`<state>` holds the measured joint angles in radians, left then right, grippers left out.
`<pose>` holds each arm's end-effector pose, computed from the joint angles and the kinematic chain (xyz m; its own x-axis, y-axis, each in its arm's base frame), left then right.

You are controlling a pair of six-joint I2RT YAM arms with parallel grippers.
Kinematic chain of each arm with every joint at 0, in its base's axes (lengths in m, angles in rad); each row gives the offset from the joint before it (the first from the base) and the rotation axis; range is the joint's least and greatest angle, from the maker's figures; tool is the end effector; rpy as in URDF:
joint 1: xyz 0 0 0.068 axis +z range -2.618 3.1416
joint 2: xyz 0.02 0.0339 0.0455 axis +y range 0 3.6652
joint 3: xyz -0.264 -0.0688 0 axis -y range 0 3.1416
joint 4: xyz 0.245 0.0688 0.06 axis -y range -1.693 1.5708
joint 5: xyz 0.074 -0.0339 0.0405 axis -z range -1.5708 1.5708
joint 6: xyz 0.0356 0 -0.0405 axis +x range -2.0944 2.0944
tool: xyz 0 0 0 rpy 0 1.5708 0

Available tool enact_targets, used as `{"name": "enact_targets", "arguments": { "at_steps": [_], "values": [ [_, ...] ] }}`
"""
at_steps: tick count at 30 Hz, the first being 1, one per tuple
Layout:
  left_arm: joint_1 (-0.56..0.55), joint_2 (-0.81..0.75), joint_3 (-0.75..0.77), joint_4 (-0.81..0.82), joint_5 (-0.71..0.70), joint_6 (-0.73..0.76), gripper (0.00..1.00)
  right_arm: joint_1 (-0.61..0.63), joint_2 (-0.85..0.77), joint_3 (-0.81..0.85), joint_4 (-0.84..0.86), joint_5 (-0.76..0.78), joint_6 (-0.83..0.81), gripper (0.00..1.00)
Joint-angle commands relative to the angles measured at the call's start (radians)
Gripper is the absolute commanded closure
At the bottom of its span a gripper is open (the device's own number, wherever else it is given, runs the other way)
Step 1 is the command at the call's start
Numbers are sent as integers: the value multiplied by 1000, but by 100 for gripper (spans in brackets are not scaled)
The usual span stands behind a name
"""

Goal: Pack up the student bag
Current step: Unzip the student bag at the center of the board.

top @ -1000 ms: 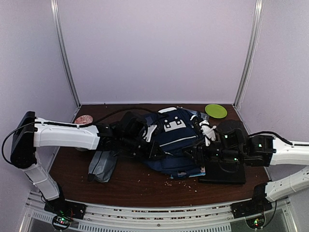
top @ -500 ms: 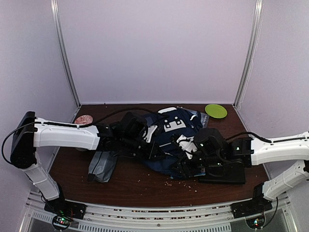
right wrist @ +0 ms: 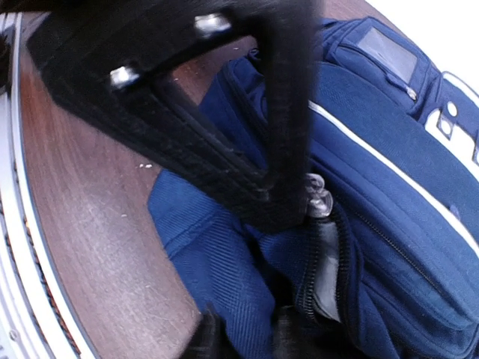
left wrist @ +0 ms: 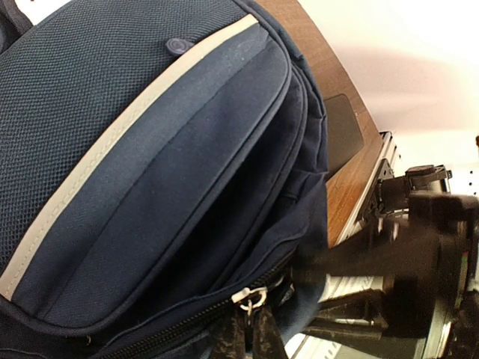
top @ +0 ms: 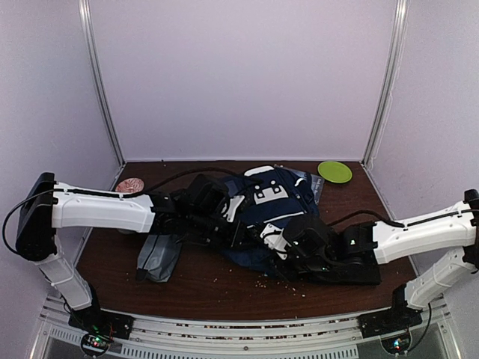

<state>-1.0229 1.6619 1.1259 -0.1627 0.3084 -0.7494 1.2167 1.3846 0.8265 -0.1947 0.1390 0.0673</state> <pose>0.1824 -0.3197 0.2335 -0.8818 0.1990 -0.4276 0.4558 0.5921 -0.6645 0.1053 0.2707 0.2194 -0.2966 -0.6103 -0.7345 -0.8759 0.4804 -0.0454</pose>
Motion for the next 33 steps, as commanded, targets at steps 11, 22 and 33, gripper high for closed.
{"name": "enact_targets", "arguments": {
  "at_steps": [11,22,33],
  "values": [
    [28,-17,37,222,110,-73,100,140,7,-38,-28,80,-63,100],
    [50,-23,40,360,274,-189,100,157,-5,-88,-4,133,-4,100],
    [89,-157,-115,212,254,-91,100,159,-41,-132,-18,202,52,100]
  ]
}}
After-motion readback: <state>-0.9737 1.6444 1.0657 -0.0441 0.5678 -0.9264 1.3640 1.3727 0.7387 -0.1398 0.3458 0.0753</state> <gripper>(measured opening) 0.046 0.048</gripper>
